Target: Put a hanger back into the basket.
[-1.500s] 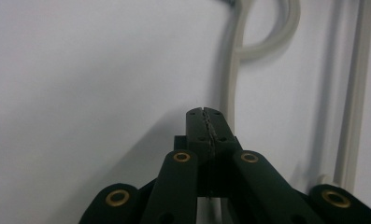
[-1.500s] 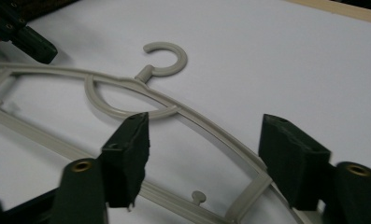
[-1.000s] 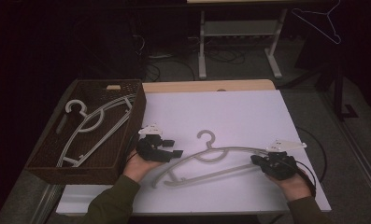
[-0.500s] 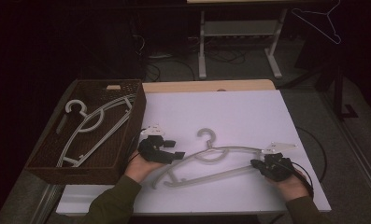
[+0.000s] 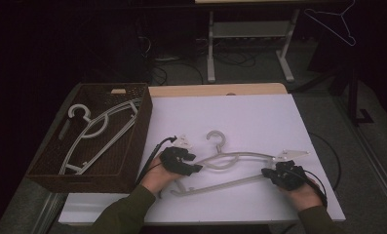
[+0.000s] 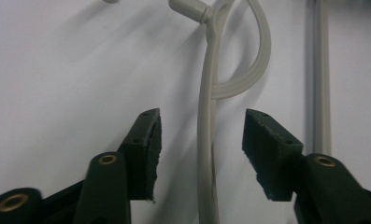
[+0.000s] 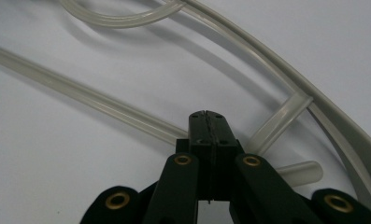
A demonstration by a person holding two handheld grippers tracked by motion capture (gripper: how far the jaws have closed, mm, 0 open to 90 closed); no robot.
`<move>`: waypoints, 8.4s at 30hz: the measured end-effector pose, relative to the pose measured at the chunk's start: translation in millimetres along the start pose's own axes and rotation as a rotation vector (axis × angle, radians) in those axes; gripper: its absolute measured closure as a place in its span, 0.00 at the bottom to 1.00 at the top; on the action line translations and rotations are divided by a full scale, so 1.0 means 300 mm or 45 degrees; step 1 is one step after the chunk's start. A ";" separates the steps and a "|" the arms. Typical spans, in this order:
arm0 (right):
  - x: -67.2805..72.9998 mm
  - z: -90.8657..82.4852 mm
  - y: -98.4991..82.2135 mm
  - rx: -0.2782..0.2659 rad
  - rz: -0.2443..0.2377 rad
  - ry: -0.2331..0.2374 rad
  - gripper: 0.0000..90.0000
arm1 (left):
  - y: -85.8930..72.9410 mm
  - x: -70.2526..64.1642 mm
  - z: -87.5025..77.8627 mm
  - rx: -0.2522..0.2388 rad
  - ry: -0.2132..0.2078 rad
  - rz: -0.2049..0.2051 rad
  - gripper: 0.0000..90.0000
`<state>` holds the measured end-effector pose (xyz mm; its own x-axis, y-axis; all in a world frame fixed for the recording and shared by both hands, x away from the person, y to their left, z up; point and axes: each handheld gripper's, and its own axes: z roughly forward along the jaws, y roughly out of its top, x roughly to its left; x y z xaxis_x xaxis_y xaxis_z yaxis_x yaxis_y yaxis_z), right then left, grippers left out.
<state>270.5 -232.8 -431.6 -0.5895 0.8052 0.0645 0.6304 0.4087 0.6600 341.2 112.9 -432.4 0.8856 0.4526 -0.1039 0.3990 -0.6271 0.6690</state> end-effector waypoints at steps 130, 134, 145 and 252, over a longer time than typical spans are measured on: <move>0.032 -0.084 0.008 -0.332 -0.013 0.032 0.07 | -0.381 0.542 -1.037 -0.076 0.726 -0.511 0.91; 0.033 -0.084 0.008 -0.329 -0.014 0.031 0.07 | -0.393 0.551 -1.034 -0.077 0.723 -0.533 0.91; 0.033 -0.086 0.007 -0.327 -0.016 0.029 0.07 | -0.408 0.575 -0.989 0.001 0.729 -0.526 0.91; 0.002 -0.237 0.314 -0.759 -0.049 0.206 0.00 | -0.076 0.105 -0.557 -0.789 0.086 -0.130 0.03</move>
<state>293.7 -224.3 -316.2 -0.7047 0.7002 0.1141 0.2440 0.0881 0.9658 320.3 247.6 -327.9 0.8255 0.5422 -0.1566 0.2510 -0.1043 0.9624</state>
